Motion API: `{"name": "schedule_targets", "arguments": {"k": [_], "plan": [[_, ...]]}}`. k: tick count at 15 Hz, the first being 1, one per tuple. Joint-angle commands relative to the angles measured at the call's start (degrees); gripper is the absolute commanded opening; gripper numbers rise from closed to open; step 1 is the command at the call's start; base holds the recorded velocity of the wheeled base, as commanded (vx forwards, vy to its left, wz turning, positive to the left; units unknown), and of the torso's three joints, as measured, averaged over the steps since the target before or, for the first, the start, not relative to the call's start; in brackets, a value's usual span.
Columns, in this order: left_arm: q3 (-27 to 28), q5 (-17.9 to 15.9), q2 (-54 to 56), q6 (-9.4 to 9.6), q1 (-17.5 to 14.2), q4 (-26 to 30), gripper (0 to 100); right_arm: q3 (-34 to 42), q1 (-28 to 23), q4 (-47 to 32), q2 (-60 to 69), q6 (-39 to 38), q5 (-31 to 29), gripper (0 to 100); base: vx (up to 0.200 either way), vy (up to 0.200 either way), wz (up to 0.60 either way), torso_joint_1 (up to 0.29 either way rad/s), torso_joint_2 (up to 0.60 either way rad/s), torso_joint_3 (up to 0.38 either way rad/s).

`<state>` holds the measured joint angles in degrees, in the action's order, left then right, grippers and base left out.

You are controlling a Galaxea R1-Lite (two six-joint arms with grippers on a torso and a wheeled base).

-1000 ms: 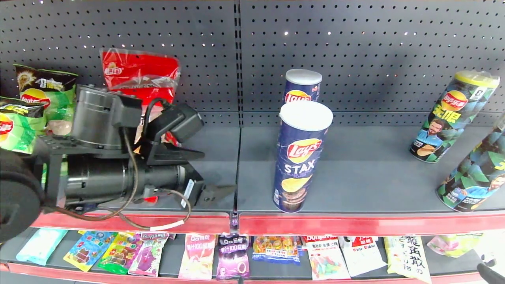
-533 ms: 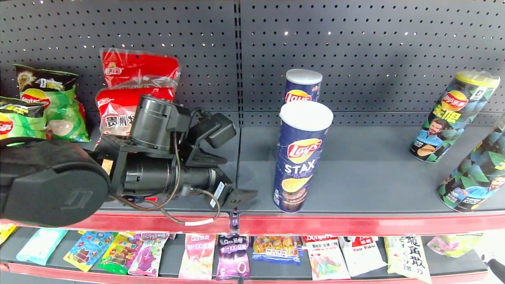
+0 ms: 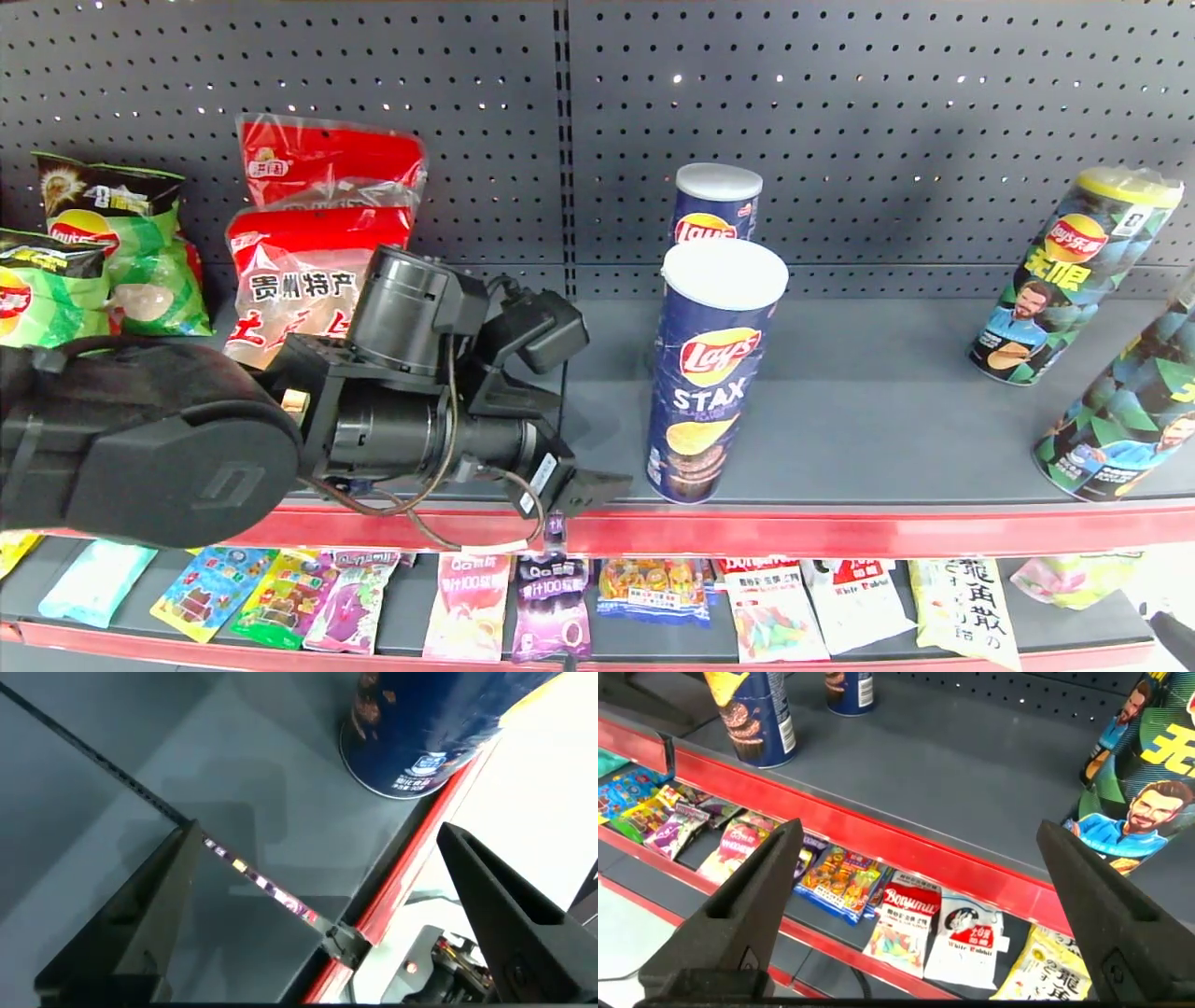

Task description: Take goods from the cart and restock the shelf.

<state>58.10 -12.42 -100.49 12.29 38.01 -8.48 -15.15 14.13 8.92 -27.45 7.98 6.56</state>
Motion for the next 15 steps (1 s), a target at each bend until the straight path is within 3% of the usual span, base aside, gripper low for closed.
{"name": "schedule_targets", "arguments": {"k": [1,15], "plan": [[0.4,0.0,-0.9,0.02,0.0,-0.1,100,-0.1,0.0,0.0,-0.4,0.0,0.0,100,0.0,0.0,0.0,0.0,0.0,0.0],[5.5,0.0,-4.5,-0.07,0.3,0.0,100,0.0,-0.1,0.0,-0.9,-0.6,0.0,100,0.0,0.0,0.0,0.0,0.0,0.0]]}}
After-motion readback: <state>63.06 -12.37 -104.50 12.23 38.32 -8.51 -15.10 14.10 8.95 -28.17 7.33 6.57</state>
